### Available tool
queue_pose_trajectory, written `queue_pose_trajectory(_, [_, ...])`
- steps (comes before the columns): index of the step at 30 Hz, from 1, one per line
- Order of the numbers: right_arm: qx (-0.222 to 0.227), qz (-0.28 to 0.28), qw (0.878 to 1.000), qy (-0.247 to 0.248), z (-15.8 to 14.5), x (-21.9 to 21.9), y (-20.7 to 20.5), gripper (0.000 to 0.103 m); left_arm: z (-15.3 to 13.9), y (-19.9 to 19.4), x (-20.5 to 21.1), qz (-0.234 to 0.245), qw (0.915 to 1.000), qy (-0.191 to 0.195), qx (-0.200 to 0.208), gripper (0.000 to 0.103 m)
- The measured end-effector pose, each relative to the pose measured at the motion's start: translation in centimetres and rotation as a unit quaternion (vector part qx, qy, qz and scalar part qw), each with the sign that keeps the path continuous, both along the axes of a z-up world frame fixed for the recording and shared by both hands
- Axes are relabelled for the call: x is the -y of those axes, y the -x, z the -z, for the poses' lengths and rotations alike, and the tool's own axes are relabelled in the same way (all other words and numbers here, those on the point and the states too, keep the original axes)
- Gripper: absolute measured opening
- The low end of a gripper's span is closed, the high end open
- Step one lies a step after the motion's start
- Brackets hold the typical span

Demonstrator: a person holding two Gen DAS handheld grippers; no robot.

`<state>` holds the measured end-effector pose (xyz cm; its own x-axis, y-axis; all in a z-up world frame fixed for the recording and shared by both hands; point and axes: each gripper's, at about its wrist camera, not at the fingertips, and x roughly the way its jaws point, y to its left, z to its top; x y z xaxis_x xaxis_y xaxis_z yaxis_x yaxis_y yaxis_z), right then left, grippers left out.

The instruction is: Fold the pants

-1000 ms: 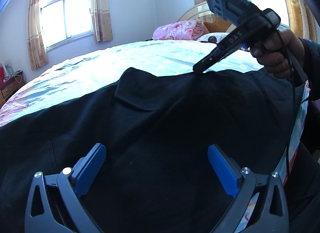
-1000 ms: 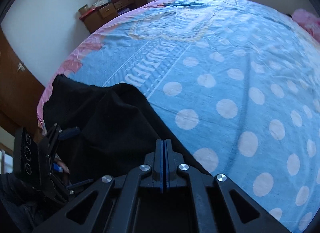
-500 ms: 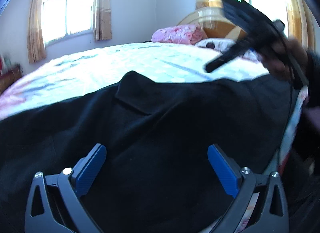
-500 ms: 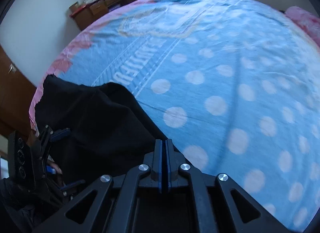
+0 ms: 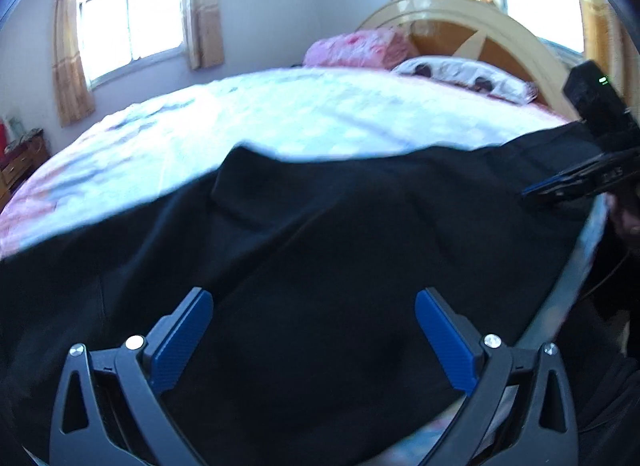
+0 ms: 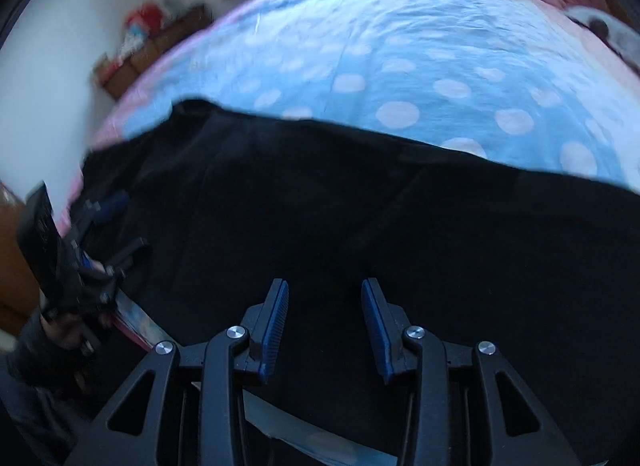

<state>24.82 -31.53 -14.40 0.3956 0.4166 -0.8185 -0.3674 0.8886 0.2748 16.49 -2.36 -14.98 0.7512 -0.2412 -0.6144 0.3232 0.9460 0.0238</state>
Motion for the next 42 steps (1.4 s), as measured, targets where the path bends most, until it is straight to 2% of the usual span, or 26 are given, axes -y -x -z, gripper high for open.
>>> queue_pose_trajectory(4, [0.044,0.056,0.997,-0.001,-2.3,4.3,1.1,0.040,-1.0,-0.7,2.3,0.029,0.9996,0.000,0.003,0.103])
queue_pose_trajectory(6, [0.033,0.109,0.993,-0.003,-2.1,7.7,0.9,0.042,-0.1,-1.9,3.3,0.037,0.9993,0.002,-0.011,0.103])
queue_pose_trajectory(7, [0.015,0.135,0.991,-0.018,-1.5,10.0,0.5,0.042,0.5,-2.7,3.6,0.040,0.9987,0.006,-0.029,0.103])
queue_pose_trajectory(8, [0.003,0.133,0.989,-0.058,-1.2,11.2,0.5,0.042,1.2,-3.5,4.3,0.035,0.9980,0.001,-0.052,0.103])
queue_pose_trajectory(9, [-0.005,0.140,0.985,-0.105,-1.4,12.6,0.7,0.042,1.2,-3.7,5.0,0.025,0.9985,-0.013,-0.046,0.103])
queue_pose_trajectory(10, [-0.002,0.149,0.982,-0.116,-2.0,13.4,1.1,0.042,0.9,-3.7,5.9,0.036,0.9983,-0.023,-0.040,0.103])
queue_pose_trajectory(12, [0.047,0.173,0.980,-0.089,-4.0,14.8,2.7,0.043,0.0,-3.6,7.2,0.058,0.9974,-0.020,-0.037,0.103])
queue_pose_trajectory(14, [0.070,0.196,0.975,-0.083,-5.2,16.9,4.5,0.043,-1.1,-3.7,8.8,0.073,0.9967,-0.020,-0.029,0.103])
queue_pose_trajectory(16, [0.073,0.229,0.966,-0.095,-6.0,19.5,6.4,0.043,-2.0,-3.7,10.3,0.091,0.9954,-0.021,-0.023,0.103])
queue_pose_trajectory(19, [0.080,0.298,0.946,-0.096,-6.7,24.0,9.6,0.043,-2.6,-4.1,12.8,0.116,0.9929,-0.016,-0.017,0.103])
queue_pose_trajectory(23, [0.065,0.383,0.913,-0.123,-5.6,29.3,12.1,0.043,-2.0,-5.1,16.4,0.145,0.9889,-0.016,-0.027,0.103])
queue_pose_trajectory(26, [0.064,0.394,0.902,-0.162,-4.8,31.1,12.1,0.043,-1.5,-5.3,18.0,0.154,0.9870,-0.021,-0.040,0.103])
queue_pose_trajectory(28, [0.079,0.396,0.900,-0.163,-5.0,31.3,11.9,0.043,-1.2,-5.0,18.4,0.159,0.9861,-0.026,-0.041,0.103])
queue_pose_trajectory(30, [0.094,0.387,0.904,-0.155,-5.8,30.9,10.8,0.042,-0.8,-4.9,18.8,0.160,0.9856,-0.030,-0.046,0.103])
queue_pose_trajectory(32, [0.112,0.375,0.911,-0.131,-7.1,30.5,9.5,0.017,-0.3,-4.9,18.7,0.158,0.9856,-0.034,-0.052,0.103])
queue_pose_trajectory(34, [0.120,0.367,0.913,-0.136,-7.9,30.4,9.1,0.014,0.1,-4.9,18.6,0.155,0.9857,-0.040,-0.054,0.103])
queue_pose_trajectory(36, [0.126,0.369,0.912,-0.128,-8.0,30.4,9.3,0.013,0.0,-4.9,18.4,0.155,0.9859,-0.034,-0.054,0.103])
queue_pose_trajectory(38, [0.107,0.384,0.909,-0.122,-6.7,31.2,9.7,0.013,0.1,-4.9,18.5,0.155,0.9857,-0.038,-0.054,0.103])
queue_pose_trajectory(40, [0.076,0.397,0.902,-0.153,-4.7,32.5,10.5,0.013,0.2,-4.9,18.6,0.157,0.9855,-0.040,-0.051,0.103])
queue_pose_trajectory(42, [0.075,0.401,0.895,-0.180,-4.0,33.3,11.2,0.016,0.2,-4.8,18.6,0.158,0.9853,-0.040,-0.051,0.103])
